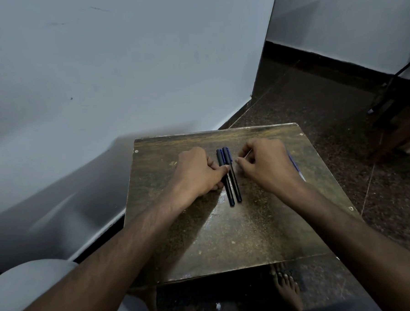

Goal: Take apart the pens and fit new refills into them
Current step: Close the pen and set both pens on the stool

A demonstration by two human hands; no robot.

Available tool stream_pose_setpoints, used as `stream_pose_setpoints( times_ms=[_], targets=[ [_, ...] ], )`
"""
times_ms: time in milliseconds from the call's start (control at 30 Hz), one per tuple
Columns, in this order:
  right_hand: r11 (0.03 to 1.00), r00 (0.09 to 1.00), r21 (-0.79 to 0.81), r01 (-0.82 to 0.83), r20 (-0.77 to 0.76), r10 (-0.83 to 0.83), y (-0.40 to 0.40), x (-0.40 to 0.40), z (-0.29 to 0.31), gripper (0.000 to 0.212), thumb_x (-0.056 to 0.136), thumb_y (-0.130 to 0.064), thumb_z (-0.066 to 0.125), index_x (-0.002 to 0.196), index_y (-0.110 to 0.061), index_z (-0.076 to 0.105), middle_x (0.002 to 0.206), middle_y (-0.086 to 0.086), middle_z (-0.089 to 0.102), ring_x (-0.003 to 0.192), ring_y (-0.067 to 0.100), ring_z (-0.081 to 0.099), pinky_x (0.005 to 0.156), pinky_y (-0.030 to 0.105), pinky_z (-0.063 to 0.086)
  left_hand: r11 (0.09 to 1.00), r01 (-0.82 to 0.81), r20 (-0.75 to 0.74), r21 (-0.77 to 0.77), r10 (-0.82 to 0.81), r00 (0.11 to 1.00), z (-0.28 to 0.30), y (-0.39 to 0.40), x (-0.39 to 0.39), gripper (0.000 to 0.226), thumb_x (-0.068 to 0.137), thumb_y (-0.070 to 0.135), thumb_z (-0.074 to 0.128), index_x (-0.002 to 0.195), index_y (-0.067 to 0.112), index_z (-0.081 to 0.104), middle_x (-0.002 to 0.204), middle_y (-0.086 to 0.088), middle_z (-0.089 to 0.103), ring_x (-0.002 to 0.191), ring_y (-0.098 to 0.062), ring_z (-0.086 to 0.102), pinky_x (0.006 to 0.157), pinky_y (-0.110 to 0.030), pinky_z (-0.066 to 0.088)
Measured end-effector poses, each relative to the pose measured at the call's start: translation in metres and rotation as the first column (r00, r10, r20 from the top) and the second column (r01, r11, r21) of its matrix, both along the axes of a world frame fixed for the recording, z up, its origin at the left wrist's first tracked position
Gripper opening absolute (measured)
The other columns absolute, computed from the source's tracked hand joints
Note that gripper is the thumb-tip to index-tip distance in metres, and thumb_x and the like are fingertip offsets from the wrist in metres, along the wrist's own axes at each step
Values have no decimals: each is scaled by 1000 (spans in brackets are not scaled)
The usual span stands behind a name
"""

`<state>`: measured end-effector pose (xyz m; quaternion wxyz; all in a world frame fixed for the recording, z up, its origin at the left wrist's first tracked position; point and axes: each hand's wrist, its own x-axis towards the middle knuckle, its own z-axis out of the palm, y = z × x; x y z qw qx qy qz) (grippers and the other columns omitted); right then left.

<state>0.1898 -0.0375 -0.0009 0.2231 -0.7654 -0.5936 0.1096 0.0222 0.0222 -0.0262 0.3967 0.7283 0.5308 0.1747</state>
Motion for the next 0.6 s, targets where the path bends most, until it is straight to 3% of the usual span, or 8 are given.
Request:
stream_pose_setpoints(
  times_ms=[133, 167, 267, 367, 433, 533, 600],
  targets=[
    [998, 995, -8, 67, 70, -67, -2, 22, 8, 14, 97, -25, 79, 103, -12, 78, 93, 3, 78, 81, 13, 68, 68, 21, 50, 999, 34, 15, -13, -34, 999, 1, -2, -3, 22, 95, 36, 83, 82, 19, 82, 65, 9, 80, 60, -4, 79, 66, -27, 69],
    [997, 993, -10, 81, 81, -80, -3, 28, 10, 17, 96, -26, 80, 102, -11, 78, 93, 5, 77, 83, 15, 68, 71, 23, 51, 999, 38, 13, -8, -38, 999, 1, -3, -3, 21, 95, 36, 83, 83, 19, 82, 65, 10, 80, 60, -4, 79, 65, -28, 69],
    [989, 972, -65, 133, 202, -118, -5, 46, 17, 33, 96, -34, 79, 86, -2, 74, 84, 13, 74, 85, 29, 71, 78, 38, 57, 999, 38, 18, -6, -37, 999, 2, -3, -4, 18, 94, 35, 84, 84, 20, 81, 64, 10, 80, 58, -2, 78, 60, -22, 66],
    [955, 947, -203, 217, 282, -155, -6, 60, 16, 45, 95, -34, 76, 65, -9, 54, 71, 10, 57, 81, 36, 65, 65, 36, 43, 999, 37, 22, -19, -36, 999, 4, -4, -5, 16, 94, 35, 84, 86, 22, 79, 66, 8, 81, 58, -1, 78, 56, -14, 61],
    [935, 947, -273, 226, 288, -144, -8, 62, 14, 39, 93, -27, 76, 65, -11, 53, 73, 10, 54, 79, 35, 62, 62, 35, 40, 999, 33, 23, -35, -32, 999, 5, -5, -5, 15, 94, 34, 84, 86, 23, 78, 67, 8, 81, 58, -1, 78, 56, -13, 60],
    [936, 946, -280, 214, 300, -127, -9, 56, 12, 19, 90, -12, 73, 74, -4, 67, 76, 13, 61, 74, 31, 64, 56, 32, 45, 999, 27, 29, -44, -25, 999, 7, -4, -5, 14, 94, 33, 84, 87, 22, 79, 68, 6, 82, 61, -4, 80, 59, -15, 62],
    [942, 951, -274, 194, 288, -113, -7, 47, 10, 18, 89, -5, 68, 72, -5, 65, 75, 13, 61, 70, 30, 61, 50, 29, 39, 999, 24, 24, -42, -23, 999, 8, -4, -6, 14, 94, 33, 84, 87, 22, 79, 70, 5, 82, 62, -4, 80, 59, -15, 63]
  ],
)
